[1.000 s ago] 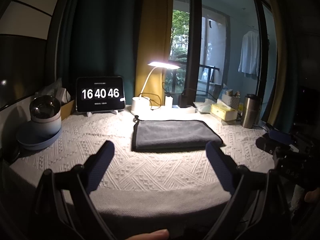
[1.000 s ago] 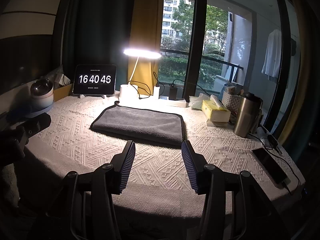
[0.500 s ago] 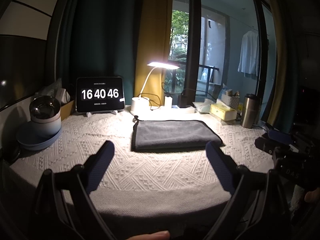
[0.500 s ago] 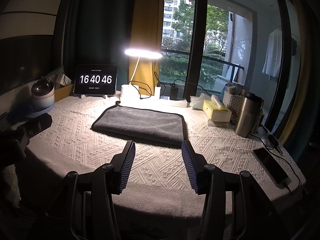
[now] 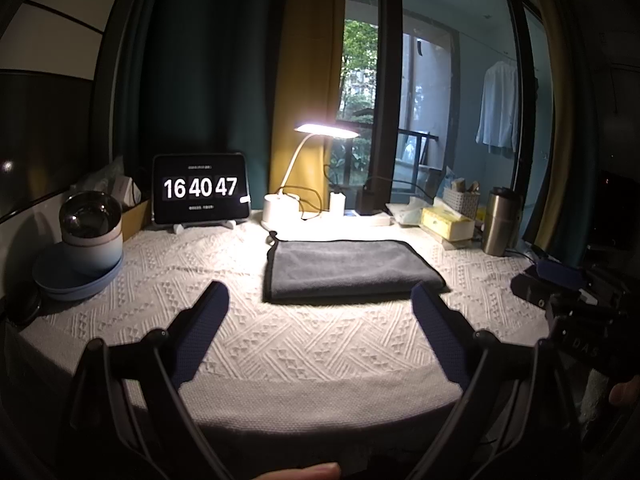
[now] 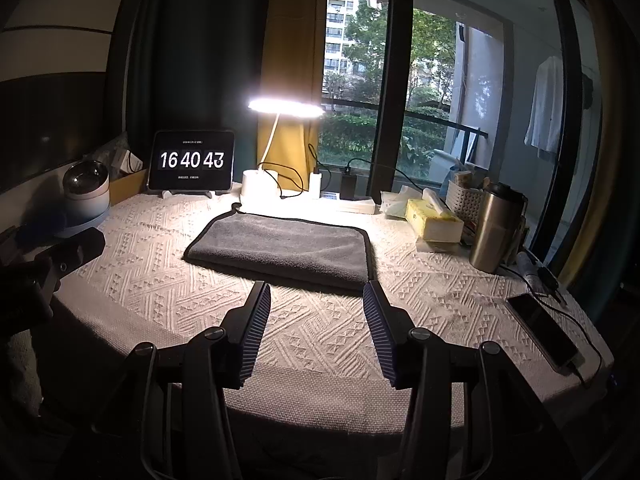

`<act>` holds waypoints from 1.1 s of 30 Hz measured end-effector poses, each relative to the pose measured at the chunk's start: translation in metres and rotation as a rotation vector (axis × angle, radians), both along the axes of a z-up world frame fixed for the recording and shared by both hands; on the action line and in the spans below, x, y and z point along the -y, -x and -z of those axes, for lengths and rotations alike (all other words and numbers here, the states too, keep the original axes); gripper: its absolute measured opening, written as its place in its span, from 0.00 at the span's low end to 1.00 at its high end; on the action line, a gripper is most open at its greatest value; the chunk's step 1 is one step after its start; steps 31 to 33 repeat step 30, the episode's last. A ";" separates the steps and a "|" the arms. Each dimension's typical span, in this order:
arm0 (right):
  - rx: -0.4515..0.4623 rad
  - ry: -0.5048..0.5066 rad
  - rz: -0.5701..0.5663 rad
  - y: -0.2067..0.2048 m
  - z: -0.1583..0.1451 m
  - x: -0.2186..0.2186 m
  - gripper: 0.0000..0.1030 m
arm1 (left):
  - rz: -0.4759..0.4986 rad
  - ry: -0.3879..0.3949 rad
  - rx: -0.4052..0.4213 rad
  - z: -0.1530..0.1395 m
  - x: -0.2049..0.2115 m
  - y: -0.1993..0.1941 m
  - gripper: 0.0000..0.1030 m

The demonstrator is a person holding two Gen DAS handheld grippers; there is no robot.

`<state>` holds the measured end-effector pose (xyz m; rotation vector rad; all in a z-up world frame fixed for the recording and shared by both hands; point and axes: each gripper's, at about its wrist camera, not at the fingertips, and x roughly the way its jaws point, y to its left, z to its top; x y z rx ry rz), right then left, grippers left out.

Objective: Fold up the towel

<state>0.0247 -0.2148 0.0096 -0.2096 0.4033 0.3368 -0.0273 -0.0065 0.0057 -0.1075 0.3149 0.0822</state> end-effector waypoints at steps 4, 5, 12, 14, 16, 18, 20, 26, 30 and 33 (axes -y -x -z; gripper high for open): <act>0.001 -0.002 0.002 0.000 0.000 0.000 0.50 | 0.000 -0.001 0.000 0.000 0.000 0.000 0.91; 0.000 -0.002 0.001 0.000 0.000 0.000 0.50 | 0.000 0.000 0.000 0.000 0.000 0.000 0.91; 0.000 -0.001 0.002 0.000 0.000 0.000 0.50 | 0.000 0.000 0.000 0.000 0.000 0.000 0.91; 0.000 -0.001 0.001 0.000 0.000 0.000 0.50 | 0.000 0.000 0.000 0.000 0.000 0.000 0.91; 0.001 -0.001 0.001 0.000 0.000 0.000 0.50 | 0.000 -0.001 0.001 0.000 0.000 0.000 0.91; 0.000 0.000 0.001 0.000 0.000 0.000 0.50 | 0.001 -0.001 0.000 0.000 0.000 0.000 0.91; -0.002 -0.001 0.000 0.000 0.000 0.000 0.50 | 0.000 -0.001 -0.002 0.000 0.000 0.000 0.91; -0.008 -0.007 -0.009 -0.001 0.002 -0.001 0.50 | 0.004 -0.005 -0.008 0.000 0.001 -0.001 0.91; -0.011 -0.007 -0.006 -0.001 0.002 -0.001 0.50 | 0.009 -0.002 0.009 -0.005 0.002 0.002 0.91; -0.011 -0.007 -0.006 -0.001 0.002 -0.001 0.50 | 0.009 -0.002 0.009 -0.005 0.002 0.002 0.91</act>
